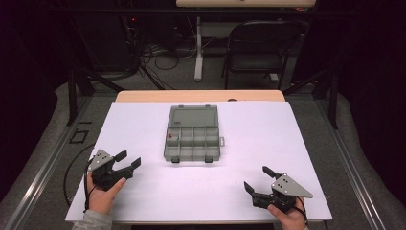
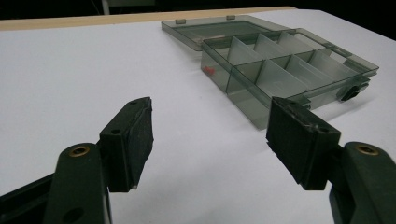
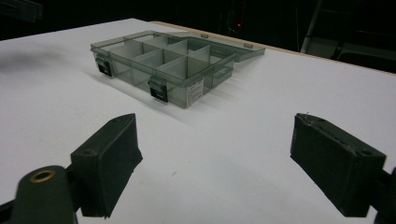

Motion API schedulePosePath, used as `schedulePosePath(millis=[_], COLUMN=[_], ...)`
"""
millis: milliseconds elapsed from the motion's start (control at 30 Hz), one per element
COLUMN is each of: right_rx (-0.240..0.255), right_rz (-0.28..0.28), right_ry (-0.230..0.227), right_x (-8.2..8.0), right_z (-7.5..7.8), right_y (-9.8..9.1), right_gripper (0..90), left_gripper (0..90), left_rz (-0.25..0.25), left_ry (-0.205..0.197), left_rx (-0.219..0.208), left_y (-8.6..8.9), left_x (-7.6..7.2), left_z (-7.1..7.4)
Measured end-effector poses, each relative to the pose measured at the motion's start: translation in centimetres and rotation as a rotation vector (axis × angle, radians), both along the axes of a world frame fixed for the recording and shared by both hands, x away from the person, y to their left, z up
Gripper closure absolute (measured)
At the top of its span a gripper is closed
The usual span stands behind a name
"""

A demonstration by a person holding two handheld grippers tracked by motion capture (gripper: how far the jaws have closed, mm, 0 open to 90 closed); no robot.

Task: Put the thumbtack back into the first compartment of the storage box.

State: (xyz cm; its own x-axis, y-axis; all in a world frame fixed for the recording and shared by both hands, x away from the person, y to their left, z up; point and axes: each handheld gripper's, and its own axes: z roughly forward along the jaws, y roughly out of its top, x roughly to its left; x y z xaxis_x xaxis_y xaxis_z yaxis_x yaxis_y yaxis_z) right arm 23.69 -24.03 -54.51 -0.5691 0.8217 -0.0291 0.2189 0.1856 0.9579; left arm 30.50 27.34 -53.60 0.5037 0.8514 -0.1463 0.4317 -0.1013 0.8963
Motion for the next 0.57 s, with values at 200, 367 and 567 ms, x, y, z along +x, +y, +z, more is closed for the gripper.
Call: schedulePosePath(millis=[200,367,567], right_rx=[-0.008,-0.003,-0.005], right_rz=[-0.001,-0.002,-0.006], right_ry=[-0.002,-0.001,0.001], right_x=[0.08,0.08,0.20], right_z=[-0.04,-0.04,-0.10], right_y=[-0.11,-0.15,-0.31], right_gripper=[15.0,15.0,15.0], left_gripper=[31.8,31.4,31.4], left_rz=[-0.008,-0.006,-0.013], left_ry=[-0.008,-0.012,0.001], left_rx=[0.003,-0.005,0.000], left_y=[-0.19,-0.22,-0.46], left_x=[-0.05,-0.03,0.25], left_z=[-0.07,-0.06,-0.25])
